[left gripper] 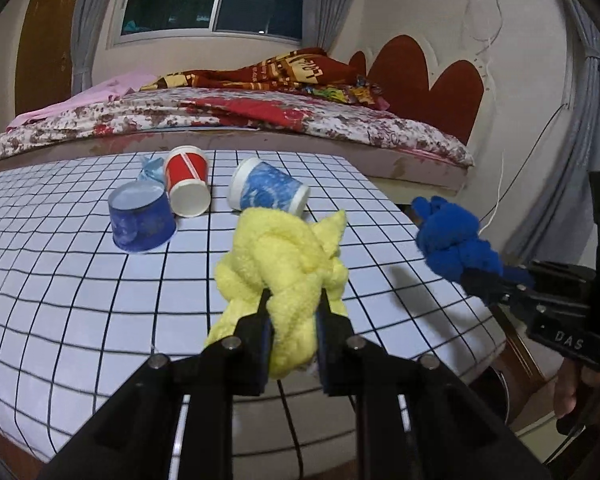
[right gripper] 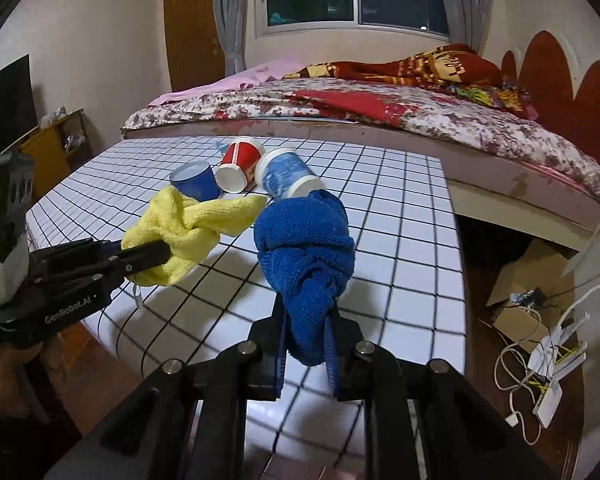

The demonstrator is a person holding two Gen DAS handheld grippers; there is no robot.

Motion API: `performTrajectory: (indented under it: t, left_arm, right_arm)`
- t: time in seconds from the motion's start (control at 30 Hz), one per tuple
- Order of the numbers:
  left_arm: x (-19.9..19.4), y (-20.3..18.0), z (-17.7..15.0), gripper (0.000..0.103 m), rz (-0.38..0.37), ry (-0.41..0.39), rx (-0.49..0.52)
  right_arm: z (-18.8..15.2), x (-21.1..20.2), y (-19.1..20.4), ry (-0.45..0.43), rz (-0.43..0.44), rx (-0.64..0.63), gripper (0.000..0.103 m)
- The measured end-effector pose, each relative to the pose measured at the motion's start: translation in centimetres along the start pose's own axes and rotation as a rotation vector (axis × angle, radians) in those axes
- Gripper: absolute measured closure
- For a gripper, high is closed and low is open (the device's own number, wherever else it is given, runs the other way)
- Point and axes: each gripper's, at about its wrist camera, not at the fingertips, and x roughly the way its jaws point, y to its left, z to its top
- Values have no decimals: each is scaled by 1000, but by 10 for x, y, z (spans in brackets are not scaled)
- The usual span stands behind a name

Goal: Collect trash
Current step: 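Carry both cloths over the black bin and open both tools to drop them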

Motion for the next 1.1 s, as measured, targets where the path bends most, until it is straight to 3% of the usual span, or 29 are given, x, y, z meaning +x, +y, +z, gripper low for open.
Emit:
performTrajectory:
  t: [0.33,0.57,1.1]
  left_arm:
    - [-19,-16,-14,84,-13,-12,13]
    - [-29,-50,-24,84,-52,-13,47]
    - [-34,-120,-34,84,-153,11,149]
  right_arm:
    - [-33,-50,-21,-30,-65,33,86]
    - [-60,-72,-41,-46,-91,112,86]
    - [-93,-118,-65,-78,-189,133,86]
